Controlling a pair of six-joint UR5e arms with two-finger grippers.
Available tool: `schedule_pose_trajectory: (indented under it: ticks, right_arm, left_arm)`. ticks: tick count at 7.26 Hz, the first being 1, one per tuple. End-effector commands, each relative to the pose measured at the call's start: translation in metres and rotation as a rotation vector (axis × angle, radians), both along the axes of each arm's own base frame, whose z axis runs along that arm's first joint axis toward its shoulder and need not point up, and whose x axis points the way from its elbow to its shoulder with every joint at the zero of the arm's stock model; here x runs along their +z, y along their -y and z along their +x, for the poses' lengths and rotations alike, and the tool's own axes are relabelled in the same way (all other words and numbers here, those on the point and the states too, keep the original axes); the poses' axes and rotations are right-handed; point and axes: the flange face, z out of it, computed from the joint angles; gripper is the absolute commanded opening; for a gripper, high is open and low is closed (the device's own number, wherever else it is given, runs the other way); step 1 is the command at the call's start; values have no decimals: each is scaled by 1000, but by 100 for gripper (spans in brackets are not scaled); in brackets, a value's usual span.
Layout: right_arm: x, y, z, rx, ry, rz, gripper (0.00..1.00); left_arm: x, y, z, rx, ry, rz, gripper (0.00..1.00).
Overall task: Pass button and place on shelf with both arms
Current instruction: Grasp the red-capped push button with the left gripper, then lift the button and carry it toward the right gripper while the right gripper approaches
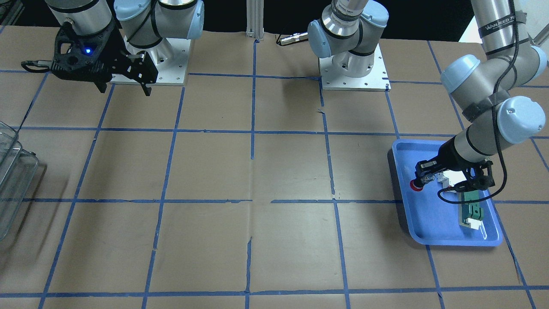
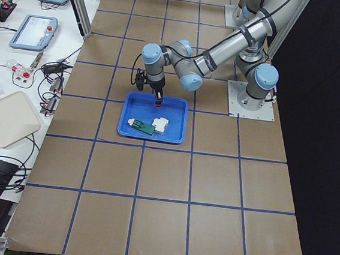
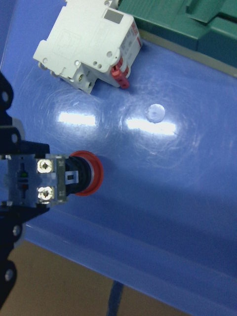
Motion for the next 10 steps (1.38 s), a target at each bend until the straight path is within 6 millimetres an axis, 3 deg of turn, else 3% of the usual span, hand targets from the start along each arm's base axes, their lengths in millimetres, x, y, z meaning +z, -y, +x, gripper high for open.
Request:
schedule_pose_trajectory:
  ticks: [1,3,5,6,7,8,9,10]
  right_arm:
    - [0,1,2,-19,14,-4,100]
    - [8,1,7,-208,64,-8,100]
    - [10,7,17,-458,243,27,100]
    - [13,16,-2,-587,369,52,100]
    - [15,26,-34,-728,537,91,100]
    - [14,27,-61,-823,613,142,100]
    - [12,29,-77,-867,637,154,100]
    - [8,25,-85,-923,644,206,100]
  left_arm:
    - [44,11,-78,139,-98,12,0]
    - [63,2,-188,446,-194,68,0]
    - [87,-21,-304,591,-369,181,0]
    - [111,-29,-343,645,-516,234,0]
    - [128,-33,-370,760,-577,319,0]
    - [130,-28,-380,837,-559,354,0]
    - [120,-21,-382,867,-543,385,0]
    - [126,-17,-383,957,-537,410,0]
